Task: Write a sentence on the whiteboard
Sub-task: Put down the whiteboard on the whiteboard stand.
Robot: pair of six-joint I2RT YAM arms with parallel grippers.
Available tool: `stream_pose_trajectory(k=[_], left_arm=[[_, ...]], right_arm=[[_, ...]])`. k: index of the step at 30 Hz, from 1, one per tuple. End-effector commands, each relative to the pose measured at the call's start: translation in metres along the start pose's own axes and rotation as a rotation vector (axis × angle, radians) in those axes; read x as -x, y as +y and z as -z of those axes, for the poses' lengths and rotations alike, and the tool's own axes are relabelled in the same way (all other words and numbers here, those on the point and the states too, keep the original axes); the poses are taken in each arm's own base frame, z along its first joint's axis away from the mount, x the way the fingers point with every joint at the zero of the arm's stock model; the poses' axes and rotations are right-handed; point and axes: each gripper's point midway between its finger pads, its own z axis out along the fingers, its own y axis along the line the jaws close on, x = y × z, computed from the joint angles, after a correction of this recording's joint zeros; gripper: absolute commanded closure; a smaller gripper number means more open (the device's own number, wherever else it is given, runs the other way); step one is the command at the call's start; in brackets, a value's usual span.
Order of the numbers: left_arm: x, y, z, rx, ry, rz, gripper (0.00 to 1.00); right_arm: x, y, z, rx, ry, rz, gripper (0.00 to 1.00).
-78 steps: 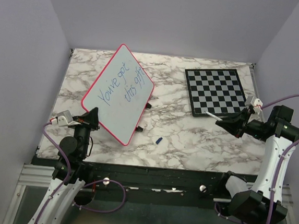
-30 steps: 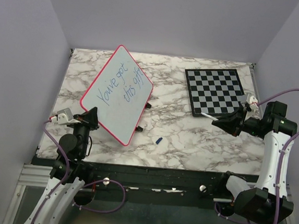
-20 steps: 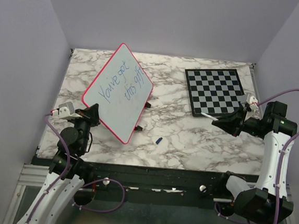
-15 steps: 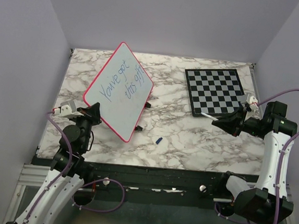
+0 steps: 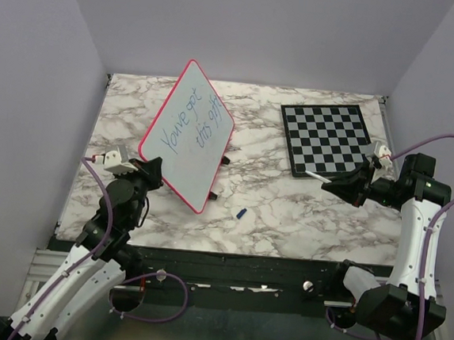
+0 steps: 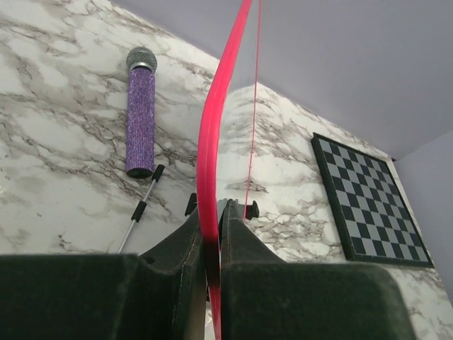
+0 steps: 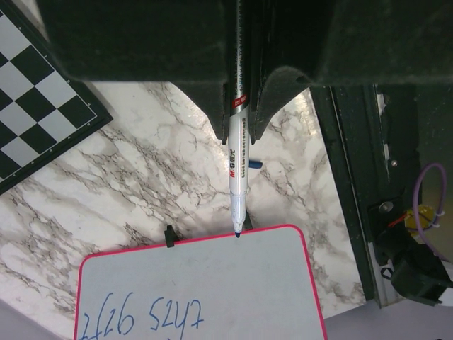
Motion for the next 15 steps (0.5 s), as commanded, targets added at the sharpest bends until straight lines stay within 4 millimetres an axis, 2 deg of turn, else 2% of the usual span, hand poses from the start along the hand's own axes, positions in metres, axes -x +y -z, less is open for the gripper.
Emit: stream_pose_trajectory(k=[1, 5, 11, 15], left_arm=[[-0.042, 0.05, 0.023, 0.193, 0.223, -0.166, 1.0], [-0.054, 0.062, 0.029, 0.28, 0.288, -0.133, 1.0], [-0.062, 0.085, 0.039, 0.415, 0.335, -0.14, 1.0], [-0.061, 0.089, 0.04, 0.465, 0.339, -0.164, 1.0]], right_arm=[[0.005, 0.027, 0.0, 0.035, -0.013, -0.143, 1.0], [0.005, 0.028, 0.0, 0.032, -0.012, -0.139, 0.99], [0.006, 0.029, 0.0, 0.034, -0.013, -0.14, 0.99], [0.006, 0.028, 0.0, 0.034, -0.013, -0.14, 0.99]])
